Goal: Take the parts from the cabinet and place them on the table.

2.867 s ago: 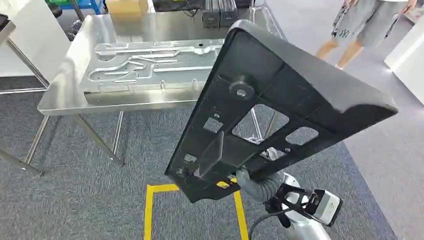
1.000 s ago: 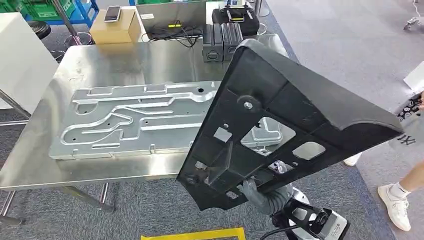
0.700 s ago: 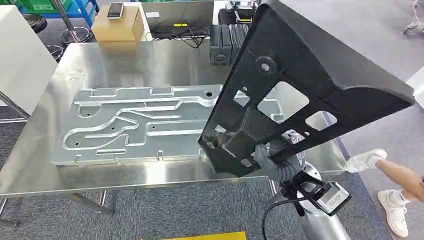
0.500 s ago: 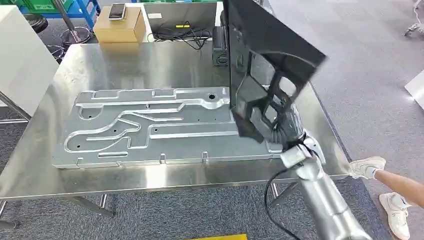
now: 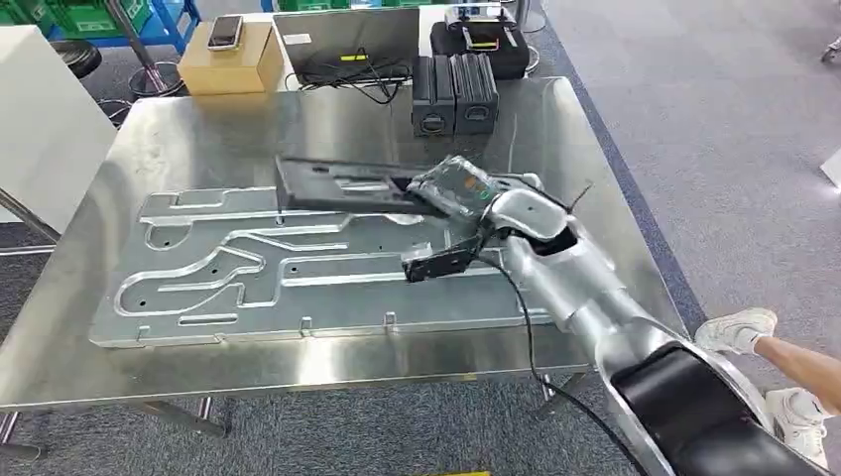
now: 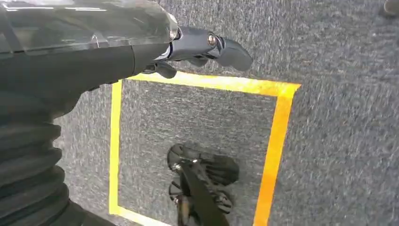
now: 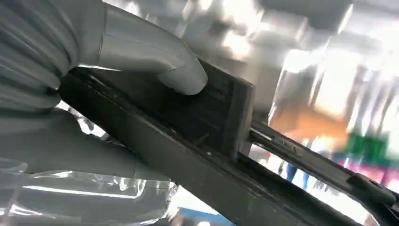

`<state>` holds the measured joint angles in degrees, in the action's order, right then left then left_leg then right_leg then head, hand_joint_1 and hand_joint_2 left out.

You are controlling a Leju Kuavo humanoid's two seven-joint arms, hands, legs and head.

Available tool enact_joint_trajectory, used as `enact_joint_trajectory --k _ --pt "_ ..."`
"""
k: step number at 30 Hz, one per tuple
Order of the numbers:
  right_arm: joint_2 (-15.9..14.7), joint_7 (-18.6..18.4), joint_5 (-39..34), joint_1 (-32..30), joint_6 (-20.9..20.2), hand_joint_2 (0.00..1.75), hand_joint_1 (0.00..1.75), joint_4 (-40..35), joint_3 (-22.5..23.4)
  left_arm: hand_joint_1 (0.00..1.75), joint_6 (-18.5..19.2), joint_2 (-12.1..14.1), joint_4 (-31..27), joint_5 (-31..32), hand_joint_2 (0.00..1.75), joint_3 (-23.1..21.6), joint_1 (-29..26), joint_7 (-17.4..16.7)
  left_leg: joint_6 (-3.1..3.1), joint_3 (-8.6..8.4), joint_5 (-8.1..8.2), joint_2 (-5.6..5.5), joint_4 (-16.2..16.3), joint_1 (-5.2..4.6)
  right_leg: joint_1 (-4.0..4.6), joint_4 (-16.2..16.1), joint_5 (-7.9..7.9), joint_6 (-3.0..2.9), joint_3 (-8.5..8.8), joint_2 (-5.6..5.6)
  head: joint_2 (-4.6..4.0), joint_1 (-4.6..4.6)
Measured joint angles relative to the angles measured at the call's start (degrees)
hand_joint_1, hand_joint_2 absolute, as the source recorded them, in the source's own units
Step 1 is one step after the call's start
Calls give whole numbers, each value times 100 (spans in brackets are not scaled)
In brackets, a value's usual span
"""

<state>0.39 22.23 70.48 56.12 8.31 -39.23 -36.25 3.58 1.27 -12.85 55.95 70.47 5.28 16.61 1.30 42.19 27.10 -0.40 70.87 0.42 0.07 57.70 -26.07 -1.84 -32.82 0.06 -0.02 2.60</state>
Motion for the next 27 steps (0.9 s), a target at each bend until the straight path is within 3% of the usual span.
enact_joint_trajectory --k 2,3,6,8,9,10,11,12,13,14,15,17,18,19,20,22,23,24,27 --pt "197 -37 44 36 -72 175 175 352 -254 0 0 0 0 26 175 0 0 33 -13 -470 -569 14 -1085 18 -2 23 -86 30 84 -13 0 0" --pt "261 -37 38 71 -107 175 175 522 -351 0 0 0 0 37 175 0 4 50 -24 -576 -451 8 -1163 -12 34 31 -111 60 67 -19 0 0" --pt "429 -116 31 108 -164 175 175 972 -578 0 0 0 0 70 175 -2 -9 149 -114 -565 -427 -9 -1239 -34 14 26 -118 121 54 -23 0 2" --pt "471 -207 31 109 -166 175 175 1161 -674 0 0 -2 0 96 175 -9 -24 203 -191 -618 -437 -2 -1307 6 12 78 -204 192 58 -16 0 0" --pt "492 -284 27 115 -171 175 175 1241 -687 0 4 -2 0 112 175 -15 -20 247 -220 -634 -426 -4 -1318 5 13 281 -322 204 -20 -9 0 0" --pt "499 -363 22 119 -173 175 175 1337 -707 0 4 -2 0 127 175 -24 -8 282 -247 -642 -418 1 -1318 3 11 718 -533 217 -242 -8 0 0" --pt "508 -428 22 103 -169 0 0 1433 -738 0 9 -2 0 131 175 -31 -1 308 -263 -650 -406 1 -1318 -2 6 1222 -732 227 -511 -8 0 0" --pt "510 -485 22 82 -164 0 0 1501 -766 0 13 -2 0 138 175 -37 6 319 -272 -654 -399 1 -1317 -6 4 1644 -864 233 -759 -8 0 0" --pt "514 -552 22 60 -155 0 0 1562 -779 0 28 -2 0 144 175 -44 8 328 -277 -662 -394 0 -1315 -12 4 1892 -878 231 -936 -8 0 0" --pt "519 -595 20 52 -151 0 0 1595 -779 0 48 -2 0 144 175 -48 7 335 -276 -676 -386 -2 -1315 -16 5 1841 -752 221 -959 -8 0 0" --pt "519 -623 18 56 -140 0 0 1619 -779 0 61 -2 0 144 175 -48 8 352 -276 -694 -378 -6 -1315 -23 8 1555 -526 199 -852 -8 0 0" --pt "519 -773 0 69 -103 0 0 1697 -779 0 72 -13 0 144 175 -55 26 383 -266 -742 -362 -16 -1316 -35 37 450 47 107 -333 -8 0 0" --pt "519 -813 -4 75 -79 0 0 1717 -779 0 70 -22 0 144 175 -55 37 383 -258 -745 -357 -18 -1314 -37 65 64 98 57 -162 -10 0 0" --pt "519 -856 -8 81 -35 0 0 1737 -779 0 61 -28 0 144 175 -57 45 380 -221 -732 -343 -24 -1305 -66 81 25 106 70 -152 -22 0 0" --pt "519 -898 -8 91 11 0 0 1746 -779 0 52 -28 0 144 0 -55 44 376 -192 -729 -340 -20 -1310 -57 87 26 107 66 -161 -14 0 0" --pt "510 -999 -8 89 219 0 0 1768 -779 0 35 -28 0 142 0 -55 42 367 -138 -751 -353 -9 -1339 -42 92 20 115 40 -161 3 0 0" --pt "508 -1062 -12 91 458 0 0 1781 -775 0 15 -26 0 140 0 -55 43 367 -98 -756 -340 -7 -1325 -73 43 -56 161 7 -135 3 0 0" --pt "508 -1086 -30 97 652 0 0 1778 -764 0 0 -26 0 129 0 -57 44 369 -26 -723 -257 -1 -1231 -34 31 -108 188 -8 -102 -3 0 0" --pt "501 -1071 -130 74 1262 0 0 1767 -620 0 -2 -26 0 105 0 -55 48 383 9 -163 410 6 50 0 23 -103 192 -33 -105 -6 0 2"
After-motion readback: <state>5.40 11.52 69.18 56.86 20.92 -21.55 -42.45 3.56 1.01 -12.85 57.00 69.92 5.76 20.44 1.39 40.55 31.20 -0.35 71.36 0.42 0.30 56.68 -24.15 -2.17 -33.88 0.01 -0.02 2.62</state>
